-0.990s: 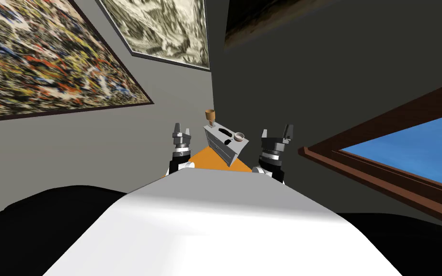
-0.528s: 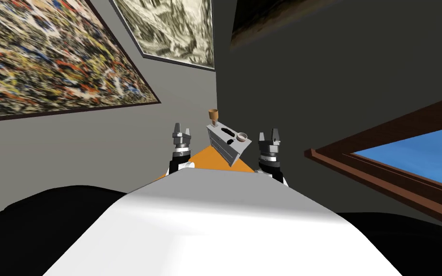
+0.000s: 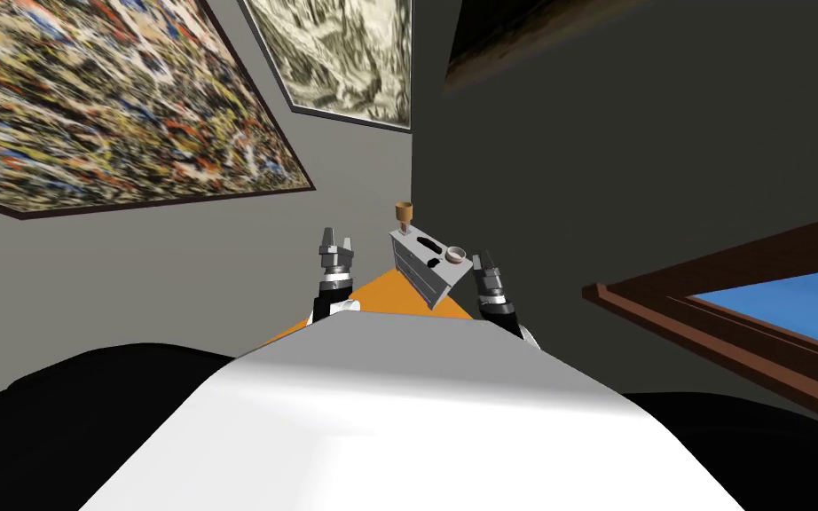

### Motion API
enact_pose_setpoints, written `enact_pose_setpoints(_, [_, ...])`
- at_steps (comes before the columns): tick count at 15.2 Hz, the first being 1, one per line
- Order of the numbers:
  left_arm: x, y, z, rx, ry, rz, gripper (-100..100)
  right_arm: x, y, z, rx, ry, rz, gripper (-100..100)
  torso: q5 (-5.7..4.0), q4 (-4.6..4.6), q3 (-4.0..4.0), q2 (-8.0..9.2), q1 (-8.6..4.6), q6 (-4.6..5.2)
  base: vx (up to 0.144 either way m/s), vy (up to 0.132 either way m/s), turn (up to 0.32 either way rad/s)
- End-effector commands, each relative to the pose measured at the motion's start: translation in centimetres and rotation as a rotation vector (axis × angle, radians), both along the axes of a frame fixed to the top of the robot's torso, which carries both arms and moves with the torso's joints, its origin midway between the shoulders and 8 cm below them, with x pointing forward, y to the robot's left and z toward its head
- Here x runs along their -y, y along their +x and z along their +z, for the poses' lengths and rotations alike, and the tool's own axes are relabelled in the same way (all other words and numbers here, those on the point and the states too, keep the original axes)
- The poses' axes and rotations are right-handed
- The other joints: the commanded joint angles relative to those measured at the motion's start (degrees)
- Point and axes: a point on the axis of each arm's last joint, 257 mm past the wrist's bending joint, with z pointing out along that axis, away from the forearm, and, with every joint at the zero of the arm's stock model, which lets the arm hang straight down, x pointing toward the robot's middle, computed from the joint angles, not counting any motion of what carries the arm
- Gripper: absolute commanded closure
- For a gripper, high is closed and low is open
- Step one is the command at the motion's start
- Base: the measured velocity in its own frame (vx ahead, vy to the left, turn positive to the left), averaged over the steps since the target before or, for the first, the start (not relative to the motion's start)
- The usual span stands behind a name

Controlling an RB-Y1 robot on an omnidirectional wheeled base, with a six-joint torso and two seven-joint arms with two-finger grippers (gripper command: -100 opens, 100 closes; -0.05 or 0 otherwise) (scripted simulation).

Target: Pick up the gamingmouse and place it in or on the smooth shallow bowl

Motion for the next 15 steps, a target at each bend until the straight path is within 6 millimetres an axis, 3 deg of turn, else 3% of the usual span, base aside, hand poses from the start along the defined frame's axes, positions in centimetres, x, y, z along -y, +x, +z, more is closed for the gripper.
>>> enact_pose_setpoints(1, [0.0,0.0,0.0,0.0,0.0,0.0,0,-0.3,0.0,-2.3,-0.039,-0.119,-0.008,-100,0.0,0.0,0.0,0.0,0.0,0.0,-0.008,0.061,0.129])
enact_pose_setpoints(4, [0.0,0.0,0.0,0.0,0.0,0.0,0,-0.5,-0.2,-4.3,-0.072,-0.231,0.003,-100,-0.01,-0.01,-0.03,-0.05,-0.04,-0.01,0.002,0.052,0.144])
enact_pose_setpoints(5, [0.0,0.0,0.0,0.0,0.0,0.0,0,-0.5,-0.3,-6.2,-0.102,-0.309,-0.002,-100,-0.01,-0.01,-0.04,-0.07,-0.05,0.0,0.012,0.064,0.171])
enact_pose_setpoints(6, [0.0,0.0,0.0,0.0,0.0,0.0,0,-0.6,-0.4,-6.3,-0.102,-0.335,0.007,-100,-0.01,-0.02,-0.05,-0.09,-0.03,-0.02,0.011,0.063,0.127])
enact_pose_setpoints(7, [0.0,0.0,0.0,0.0,0.0,0.0,0,-0.4,-0.6,-8.3,-0.132,-0.412,0.007,-100,-0.01,-0.02,-0.06,-0.1,-0.02,-0.01,0.014,0.07,0.139])
enact_pose_setpoints(9, [0.0,0.0,0.0,0.0,0.0,0.0,0,-0.4,-0.7,-8.4,-0.13,-0.442,0.014,-100,0.0,-0.03,-0.07,-0.12,0.0,0.0,0.013,0.055,0.079])
enact_pose_setpoints(10, [0.0,0.0,0.0,0.0,0.0,0.0,0,-0.1,-1.1,-10.5,-0.158,-0.54,0.018,-100,-0.01,-0.02,-0.06,-0.11,-0.04,0.01,0.015,0.047,0.106])
enact_pose_setpoints(11, [0.0,0.0,0.0,0.0,0.0,0.0,0,-0.1,-1.1,-10.5,-0.157,-0.552,0.023,-100,-0.02,-0.03,-0.07,-0.12,-0.06,-0.01,0.018,0.046,0.12])
enact_pose_setpoints(12, [0.0,0.0,0.0,0.0,0.0,0.0,0,0.3,-1.6,-12.7,-0.185,-0.64,0.027,-100,-0.01,-0.03,-0.07,-0.13,-0.08,0.0,0.027,0.057,0.192])
enact_pose_setpoints(13, [0.0,0.0,0.0,0.0,0.0,0.0,0,0.3,-1.6,-12.7,-0.182,-0.665,0.035,-100,-0.02,-0.03,-0.09,-0.15,-0.06,-0.02,0.032,0.062,0.153])
enact_pose_setpoints(14, [0.0,0.0,0.0,0.0,0.0,0.0,0,0.9,-2.1,-14.8,-0.21,-0.746,0.04,-100,-0.01,-0.04,-0.1,-0.17,-0.03,-0.01,0.042,0.064,0.171])
enact_pose_setpoints(15, [0.0,0.0,0.0,0.0,0.0,0.0,0,1.0,-2.2,-14.9,-0.205,-0.773,0.045,-100,-0.01,-0.04,-0.12,-0.2,-0.01,-0.02,0.049,0.061,0.134])
